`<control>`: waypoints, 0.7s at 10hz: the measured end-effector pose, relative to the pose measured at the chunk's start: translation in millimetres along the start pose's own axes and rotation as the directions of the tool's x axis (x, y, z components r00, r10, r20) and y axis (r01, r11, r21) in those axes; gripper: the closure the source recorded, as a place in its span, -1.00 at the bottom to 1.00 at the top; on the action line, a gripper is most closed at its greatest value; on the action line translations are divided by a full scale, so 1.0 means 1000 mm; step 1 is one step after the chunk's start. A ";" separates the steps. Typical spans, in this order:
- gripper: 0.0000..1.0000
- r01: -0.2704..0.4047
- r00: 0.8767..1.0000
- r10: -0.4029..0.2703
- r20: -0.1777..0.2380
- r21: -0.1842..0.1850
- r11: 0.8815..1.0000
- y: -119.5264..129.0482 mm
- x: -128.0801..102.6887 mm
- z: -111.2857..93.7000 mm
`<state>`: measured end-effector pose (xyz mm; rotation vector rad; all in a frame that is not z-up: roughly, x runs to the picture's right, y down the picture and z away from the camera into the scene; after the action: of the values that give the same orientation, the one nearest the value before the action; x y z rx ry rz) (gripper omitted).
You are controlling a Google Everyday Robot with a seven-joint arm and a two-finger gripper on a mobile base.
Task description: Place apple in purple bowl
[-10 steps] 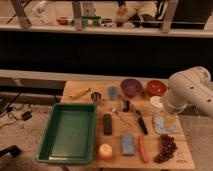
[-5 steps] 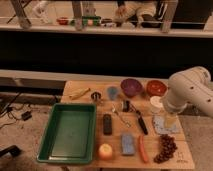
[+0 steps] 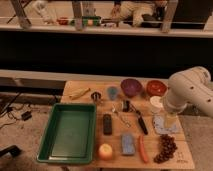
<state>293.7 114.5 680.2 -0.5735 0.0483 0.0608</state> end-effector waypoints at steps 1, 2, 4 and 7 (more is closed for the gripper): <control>-0.60 0.001 1.000 -0.001 0.000 0.000 1.000 0.000 0.000 0.000; -0.60 0.001 1.000 -0.001 -0.003 0.003 1.000 0.002 -0.002 0.001; -0.60 0.009 1.000 -0.009 -0.011 0.005 1.000 0.017 -0.019 0.011; -0.60 0.067 0.998 -0.067 -0.002 -0.002 0.998 0.050 -0.069 0.030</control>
<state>222.2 169.6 682.8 -0.5762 0.0311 -0.0047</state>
